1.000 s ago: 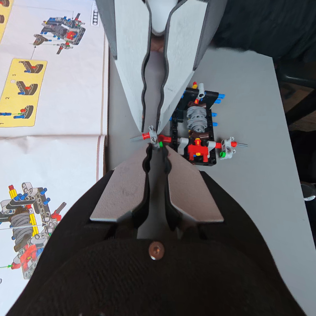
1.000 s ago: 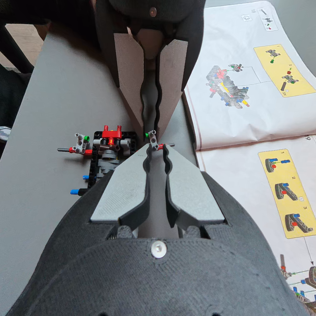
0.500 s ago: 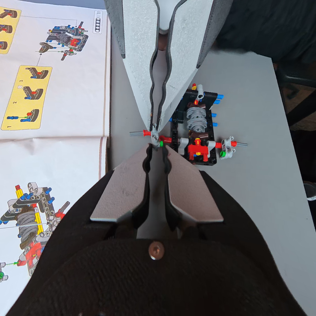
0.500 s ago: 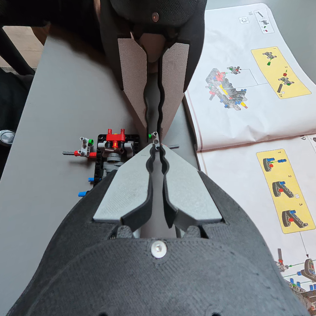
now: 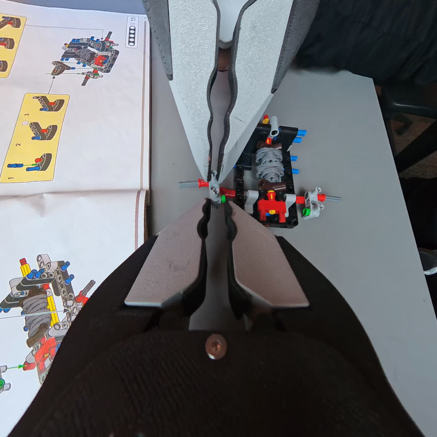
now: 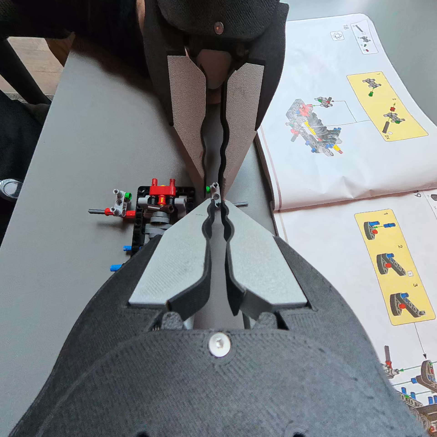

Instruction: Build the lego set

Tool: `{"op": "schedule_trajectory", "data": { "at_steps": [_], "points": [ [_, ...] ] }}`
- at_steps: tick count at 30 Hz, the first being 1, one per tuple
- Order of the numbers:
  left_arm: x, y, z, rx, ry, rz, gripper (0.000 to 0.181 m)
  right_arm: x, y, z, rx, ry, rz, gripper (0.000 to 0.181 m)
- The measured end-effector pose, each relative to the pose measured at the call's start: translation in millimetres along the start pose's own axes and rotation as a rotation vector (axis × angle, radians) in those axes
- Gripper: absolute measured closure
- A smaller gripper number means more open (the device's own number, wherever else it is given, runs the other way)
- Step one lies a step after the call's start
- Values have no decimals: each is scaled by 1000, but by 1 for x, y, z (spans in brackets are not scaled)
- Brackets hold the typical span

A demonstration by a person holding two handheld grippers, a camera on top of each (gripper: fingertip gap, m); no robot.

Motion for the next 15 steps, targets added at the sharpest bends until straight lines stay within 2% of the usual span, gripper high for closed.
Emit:
{"op": "schedule_trajectory", "data": {
  "at_steps": [9,15],
  "points": [
    [4,1,2,21,-24,-32,173,-1,1,5,32,41,-24,179],
    [15,-8,14,27,-15,-90,173,1,6,18,98,-3,-21,181]
  ]
}}
Point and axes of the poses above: each gripper's, where its closed fingertips meet, z back along the fingers, y out of its top, x = y × z across the jaws, the point moved 8 cm from there along z, back along the fingers, and after that the axes turned 12 degrees about -y, right-handed, at the moved point
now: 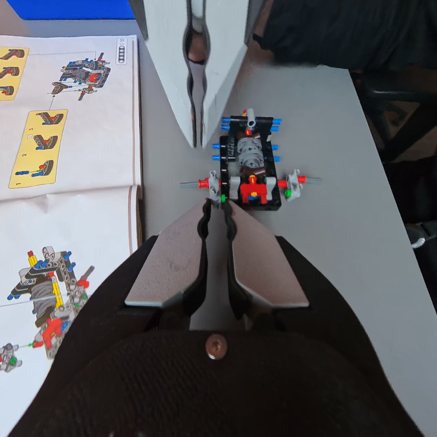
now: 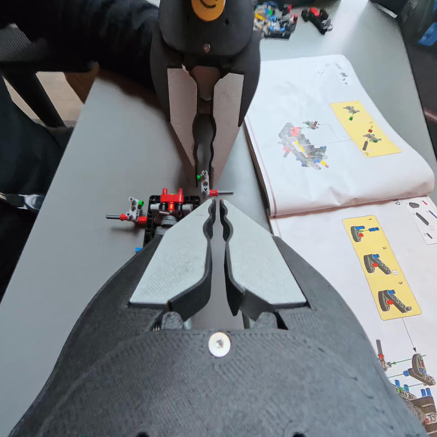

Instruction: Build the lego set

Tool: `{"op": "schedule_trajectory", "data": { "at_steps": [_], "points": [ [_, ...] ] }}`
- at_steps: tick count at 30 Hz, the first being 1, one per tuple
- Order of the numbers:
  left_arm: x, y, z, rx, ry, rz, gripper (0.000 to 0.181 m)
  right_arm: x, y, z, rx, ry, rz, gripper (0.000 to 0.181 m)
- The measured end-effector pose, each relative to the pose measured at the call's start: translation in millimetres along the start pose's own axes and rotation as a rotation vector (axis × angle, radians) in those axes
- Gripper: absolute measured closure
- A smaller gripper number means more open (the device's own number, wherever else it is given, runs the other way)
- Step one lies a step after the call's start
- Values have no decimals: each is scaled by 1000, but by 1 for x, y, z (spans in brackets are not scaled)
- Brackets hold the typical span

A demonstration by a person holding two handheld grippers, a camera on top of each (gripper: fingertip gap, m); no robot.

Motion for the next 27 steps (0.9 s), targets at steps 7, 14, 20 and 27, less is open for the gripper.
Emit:
{"op": "schedule_trajectory", "data": {
  "at_steps": [7,14,20,27],
  "points": [
    [5,-8,17,34,19,-18,173,9,-8,7,14,18,-56,181],
    [3,-10,19,26,32,-16,173,13,-20,-1,-20,54,-95,179],
    [4,-10,20,30,56,-44,173,11,-19,-5,-25,48,-84,178],
    [-1,-2,8,26,18,-8,173,2,-4,-7,1,43,-61,173]
  ]
}}
Point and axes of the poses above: each gripper's, where its closed fingertips meet, z back along the fingers, y out of its top, x = y × z across the jaws, the point moved 8 cm from there along z, back along the fingers, and after that the axes turned 12 degrees about -y, right-handed, at the moved point
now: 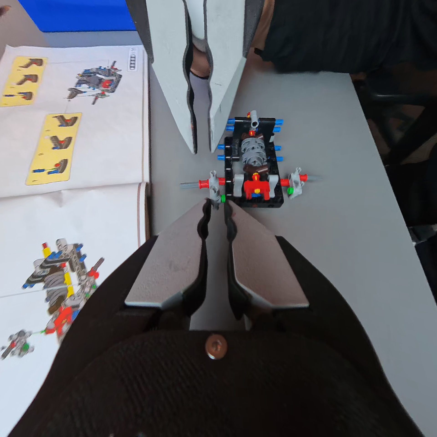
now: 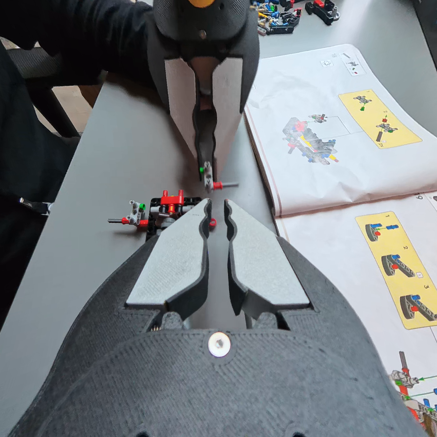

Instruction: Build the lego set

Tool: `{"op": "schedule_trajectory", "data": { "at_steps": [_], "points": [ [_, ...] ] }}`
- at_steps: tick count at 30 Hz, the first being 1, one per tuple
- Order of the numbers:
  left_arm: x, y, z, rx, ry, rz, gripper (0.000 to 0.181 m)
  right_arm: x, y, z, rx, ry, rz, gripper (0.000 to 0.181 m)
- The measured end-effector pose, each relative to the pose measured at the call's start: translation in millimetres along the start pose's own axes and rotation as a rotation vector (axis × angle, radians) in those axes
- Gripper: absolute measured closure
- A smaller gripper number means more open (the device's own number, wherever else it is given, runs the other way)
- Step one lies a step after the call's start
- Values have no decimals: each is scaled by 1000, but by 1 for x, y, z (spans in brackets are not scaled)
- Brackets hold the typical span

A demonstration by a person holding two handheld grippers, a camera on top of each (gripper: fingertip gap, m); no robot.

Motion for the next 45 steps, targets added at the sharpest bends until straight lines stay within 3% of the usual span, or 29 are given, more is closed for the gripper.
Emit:
{"op": "schedule_trajectory", "data": {
  "at_steps": [5,15,31,43,45],
  "points": [
    [-4,5,-16,-47,-33,29,173,-5,3,0,-26,-5,29,170],
    [-6,12,-18,-1,-39,7,173,-12,2,-5,-71,-6,75,178],
    [-8,15,-16,43,-53,1,173,-9,2,3,-59,-31,91,175],
    [-9,12,-17,14,-41,35,172,-9,0,0,-110,-24,55,180],
    [-10,11,-17,3,-34,40,164,-8,0,0,-126,-33,48,179]
  ]
}}
Point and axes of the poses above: each gripper's, where its closed fingertips meet, z back along the fingers, y out of its top, x = y × z across the jaws, the point moved 8 cm from there along z, back along the fingers, and after that the axes turned 12 degrees about -y, right-handed, at the moved point
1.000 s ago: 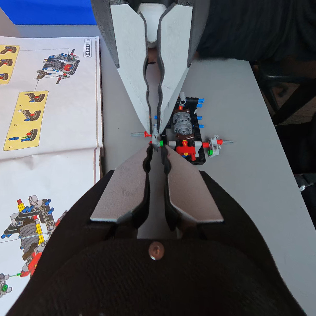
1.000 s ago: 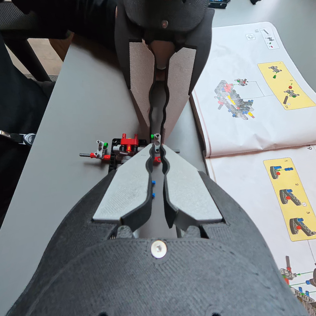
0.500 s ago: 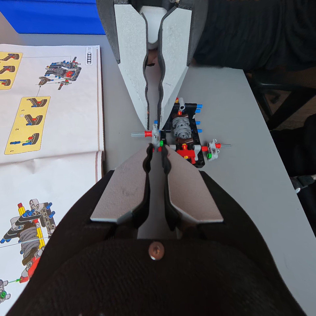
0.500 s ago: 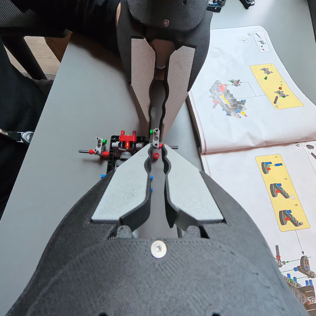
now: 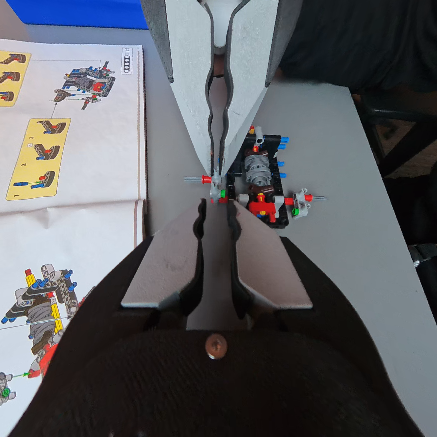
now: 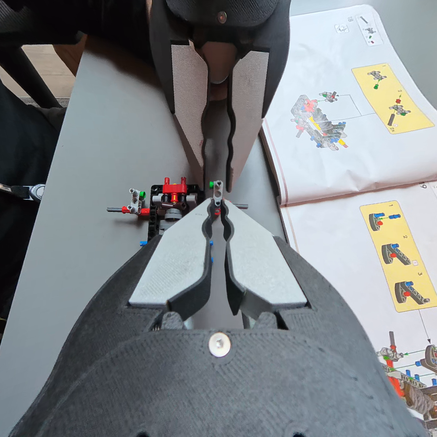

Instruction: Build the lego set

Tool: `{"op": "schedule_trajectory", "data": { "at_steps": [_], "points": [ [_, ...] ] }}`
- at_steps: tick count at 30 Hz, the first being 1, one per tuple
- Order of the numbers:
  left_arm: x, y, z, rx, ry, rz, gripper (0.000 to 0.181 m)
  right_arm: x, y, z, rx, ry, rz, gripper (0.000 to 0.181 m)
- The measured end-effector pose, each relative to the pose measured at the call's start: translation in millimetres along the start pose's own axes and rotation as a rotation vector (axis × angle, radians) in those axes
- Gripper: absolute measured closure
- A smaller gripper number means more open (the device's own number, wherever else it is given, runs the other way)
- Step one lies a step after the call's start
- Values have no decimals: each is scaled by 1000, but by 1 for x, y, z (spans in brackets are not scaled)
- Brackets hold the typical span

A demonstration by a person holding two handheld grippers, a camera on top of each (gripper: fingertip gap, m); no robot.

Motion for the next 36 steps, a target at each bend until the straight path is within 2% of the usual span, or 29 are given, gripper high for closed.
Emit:
{"op": "schedule_trajectory", "data": {
  "at_steps": [6,11,36],
  "points": [
    [-3,1,5,45,-3,33,164,-2,3,-2,-47,-18,-18,180],
    [-4,2,6,57,-12,42,176,-3,-1,-9,-101,-27,-17,180],
    [-5,0,-2,-6,-19,53,179,-7,-1,-13,-114,-51,34,179]
  ]
}}
Point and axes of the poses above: each gripper's, where its closed fingertips meet, z back along the fingers, y out of its top, x = y × z across the jaws, the point moved 8 cm from there along z, back along the fingers, and after that the axes turned 12 degrees about -y, right-handed, at the moved point
